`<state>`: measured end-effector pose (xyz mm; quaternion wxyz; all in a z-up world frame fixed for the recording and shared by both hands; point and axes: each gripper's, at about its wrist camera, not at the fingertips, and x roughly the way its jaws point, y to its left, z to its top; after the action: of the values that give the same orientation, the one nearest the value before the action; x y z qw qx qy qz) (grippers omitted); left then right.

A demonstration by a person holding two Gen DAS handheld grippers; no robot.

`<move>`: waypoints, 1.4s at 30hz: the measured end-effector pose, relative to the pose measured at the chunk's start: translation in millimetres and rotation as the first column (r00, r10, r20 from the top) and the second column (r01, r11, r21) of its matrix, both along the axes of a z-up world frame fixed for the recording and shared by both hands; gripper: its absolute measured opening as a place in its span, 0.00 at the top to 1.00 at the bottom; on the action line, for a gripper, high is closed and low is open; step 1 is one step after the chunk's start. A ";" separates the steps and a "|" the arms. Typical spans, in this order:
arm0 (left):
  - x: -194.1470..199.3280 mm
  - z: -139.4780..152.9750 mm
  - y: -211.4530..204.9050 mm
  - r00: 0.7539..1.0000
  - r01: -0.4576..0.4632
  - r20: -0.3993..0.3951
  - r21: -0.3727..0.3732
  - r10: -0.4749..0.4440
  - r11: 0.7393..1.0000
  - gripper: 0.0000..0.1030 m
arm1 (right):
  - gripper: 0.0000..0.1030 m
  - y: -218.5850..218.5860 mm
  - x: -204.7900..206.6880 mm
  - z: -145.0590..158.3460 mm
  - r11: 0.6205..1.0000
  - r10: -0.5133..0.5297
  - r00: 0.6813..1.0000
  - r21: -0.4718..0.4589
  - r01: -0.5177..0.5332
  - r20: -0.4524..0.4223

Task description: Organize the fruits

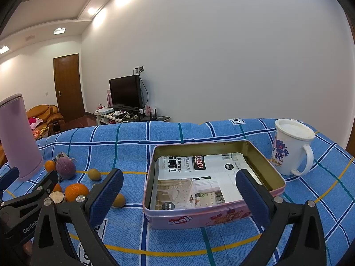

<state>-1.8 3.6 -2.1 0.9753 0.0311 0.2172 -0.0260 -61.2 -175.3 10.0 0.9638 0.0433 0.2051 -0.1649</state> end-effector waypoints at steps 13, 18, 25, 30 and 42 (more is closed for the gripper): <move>-0.1 -0.2 0.1 1.000 0.001 -0.003 -0.001 -0.001 1.000 0.00 | 0.01 -0.7 -0.1 0.4 1.000 0.001 1.000 0.003 -0.001 0.000; 0.0 -0.6 0.5 1.000 -0.001 -0.004 -0.002 0.001 1.000 0.00 | 0.01 -0.8 0.0 0.2 1.000 0.002 1.000 0.003 -0.002 0.000; -0.6 -1.7 1.5 1.000 -0.001 -0.009 -0.003 0.001 1.000 0.00 | 0.01 0.1 -0.2 0.3 1.000 0.004 1.000 0.003 -0.004 -0.001; 0.0 -2.5 2.4 1.000 -0.004 -0.019 -0.011 0.003 1.000 0.00 | 0.01 0.6 0.2 0.3 1.000 0.010 1.000 0.008 -0.010 -0.002; 38.4 -2.2 58.4 0.972 -0.207 -0.116 0.005 0.206 0.978 0.00 | 0.02 11.1 4.3 -2.8 0.990 0.136 0.990 0.054 -0.134 -0.030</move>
<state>36.7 62.0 -4.3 0.9586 0.0031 0.2754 0.0730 -56.9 -164.2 7.2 0.9677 0.0517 0.2278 -0.0947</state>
